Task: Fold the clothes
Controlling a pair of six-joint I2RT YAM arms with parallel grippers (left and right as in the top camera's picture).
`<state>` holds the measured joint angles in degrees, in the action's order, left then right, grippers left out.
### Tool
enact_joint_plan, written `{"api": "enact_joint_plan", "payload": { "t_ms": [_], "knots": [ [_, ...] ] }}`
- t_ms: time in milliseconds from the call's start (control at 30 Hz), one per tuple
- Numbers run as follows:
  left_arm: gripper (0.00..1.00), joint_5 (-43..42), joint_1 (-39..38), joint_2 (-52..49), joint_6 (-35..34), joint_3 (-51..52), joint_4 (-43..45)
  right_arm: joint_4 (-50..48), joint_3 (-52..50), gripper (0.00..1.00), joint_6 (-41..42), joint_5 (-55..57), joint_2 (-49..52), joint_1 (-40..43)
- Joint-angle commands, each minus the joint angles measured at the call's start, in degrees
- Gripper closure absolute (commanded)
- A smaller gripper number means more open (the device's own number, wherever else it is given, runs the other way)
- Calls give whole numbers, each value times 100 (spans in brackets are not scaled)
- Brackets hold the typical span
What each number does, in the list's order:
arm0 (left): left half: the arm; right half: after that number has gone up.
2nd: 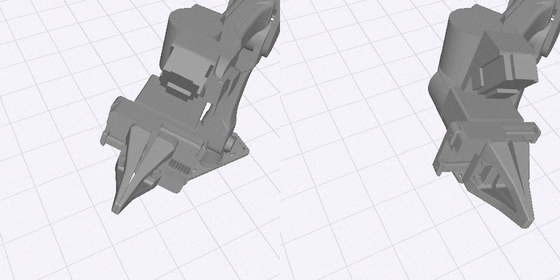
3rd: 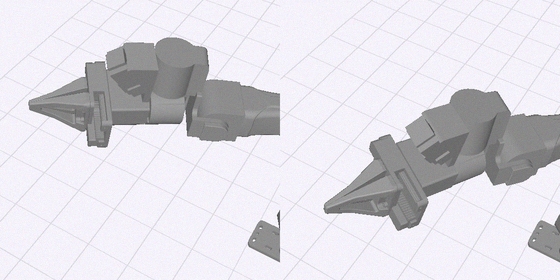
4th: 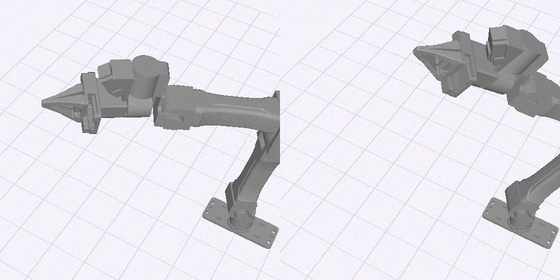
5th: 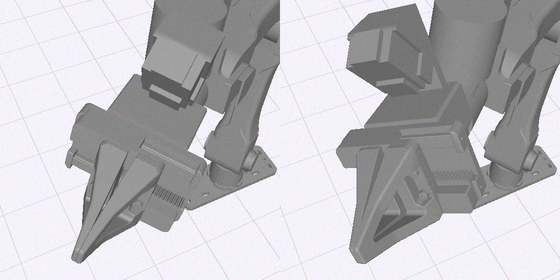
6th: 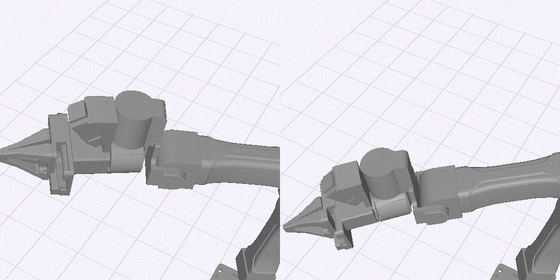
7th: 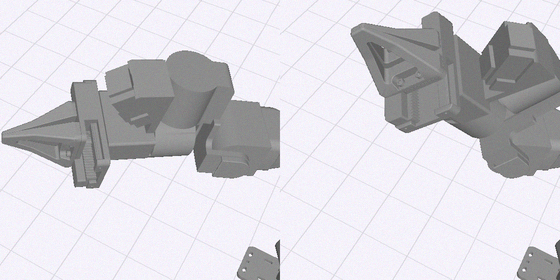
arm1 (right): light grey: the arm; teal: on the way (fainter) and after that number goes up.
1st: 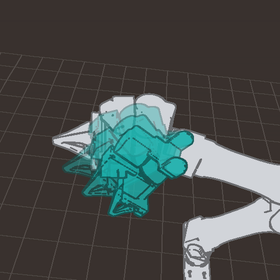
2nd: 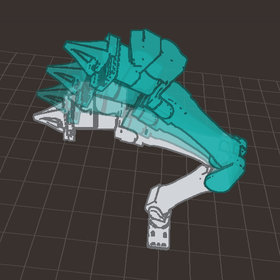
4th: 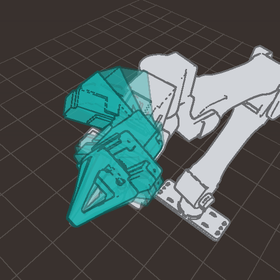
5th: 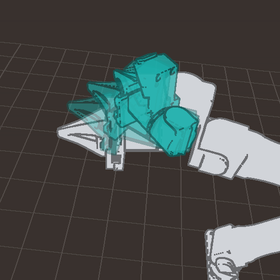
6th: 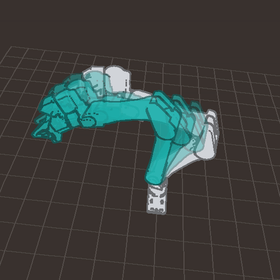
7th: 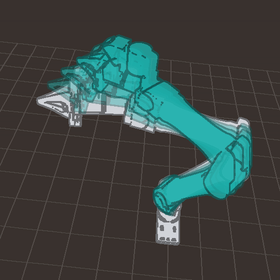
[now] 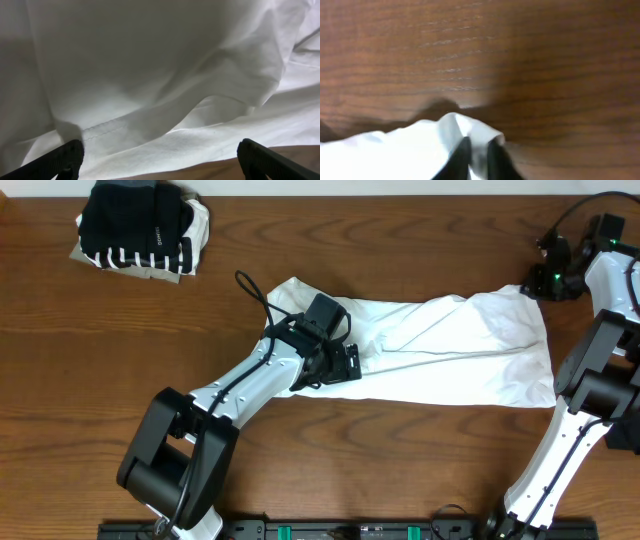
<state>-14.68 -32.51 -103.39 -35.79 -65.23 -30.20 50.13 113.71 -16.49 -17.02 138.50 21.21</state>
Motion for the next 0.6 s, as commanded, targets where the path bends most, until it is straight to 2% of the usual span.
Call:
{"api": "enact_joint_plan", "payload": {
  "t_ms": [0,67,433,567],
  "knots": [
    [0,31,-9,-35,-2,101,-39,-26,-15,95,234,229,61,37],
    [0,31,-9,-35,-2,101,-37,-24,-15,99,295,229,61,37],
    [0,31,-9,-35,-2,101,-37,247,195,99,1248,262,57,57],
    [0,31,-9,-35,-2,101,-37,490,295,99,1392,-122,0,59]
  ]
}}
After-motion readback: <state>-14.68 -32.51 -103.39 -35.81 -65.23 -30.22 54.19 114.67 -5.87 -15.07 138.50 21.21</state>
